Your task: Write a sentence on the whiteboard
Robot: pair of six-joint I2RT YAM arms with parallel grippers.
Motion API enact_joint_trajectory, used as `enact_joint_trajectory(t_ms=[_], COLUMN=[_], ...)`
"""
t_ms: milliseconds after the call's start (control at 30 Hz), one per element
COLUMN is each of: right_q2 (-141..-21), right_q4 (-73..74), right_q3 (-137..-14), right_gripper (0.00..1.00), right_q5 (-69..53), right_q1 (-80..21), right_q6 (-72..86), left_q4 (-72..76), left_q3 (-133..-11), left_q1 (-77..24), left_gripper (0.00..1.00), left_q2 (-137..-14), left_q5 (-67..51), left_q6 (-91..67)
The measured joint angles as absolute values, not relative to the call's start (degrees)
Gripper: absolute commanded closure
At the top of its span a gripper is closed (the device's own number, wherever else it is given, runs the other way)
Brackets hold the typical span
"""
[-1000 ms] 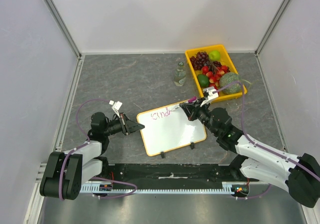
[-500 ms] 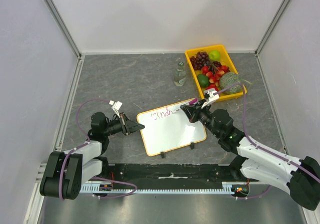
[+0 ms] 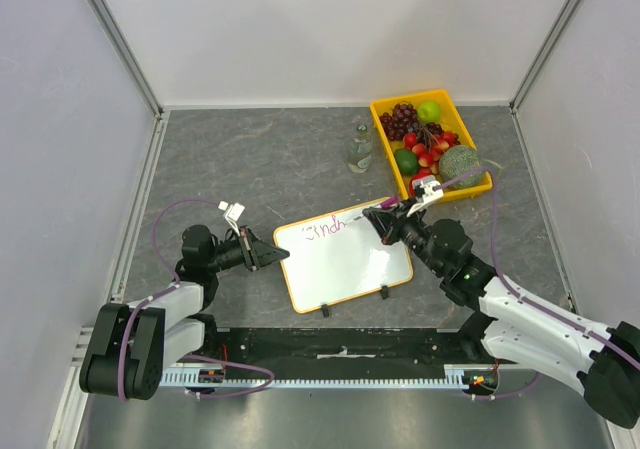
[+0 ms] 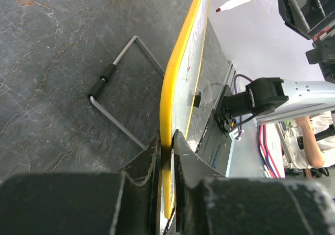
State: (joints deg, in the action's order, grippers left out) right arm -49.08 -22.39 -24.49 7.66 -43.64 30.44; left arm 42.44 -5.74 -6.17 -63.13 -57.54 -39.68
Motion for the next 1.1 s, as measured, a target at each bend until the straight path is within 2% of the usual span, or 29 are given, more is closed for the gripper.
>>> enact_joint_trajectory(t_ms=[333,1100], right_q2=[-53.2,-52.2], right_q4=[-24.0,-23.5], right_q3=[-24.7,-24.6], right_gripper=[1.00,1.00], right_q5=[8.7,12.1], right_q1=[-43.6,-42.7], right_q6=[30.9,30.9], left_q4=[42.5,42.6], left_q3=[-5.7,-5.7], left_q1=[-6.2,-6.2], left_gripper=[0.98,0.98], left_q2=[-63.2,-63.2], left_q5=[-57.5,-57.5], left_q6=[-39.7,-39.7])
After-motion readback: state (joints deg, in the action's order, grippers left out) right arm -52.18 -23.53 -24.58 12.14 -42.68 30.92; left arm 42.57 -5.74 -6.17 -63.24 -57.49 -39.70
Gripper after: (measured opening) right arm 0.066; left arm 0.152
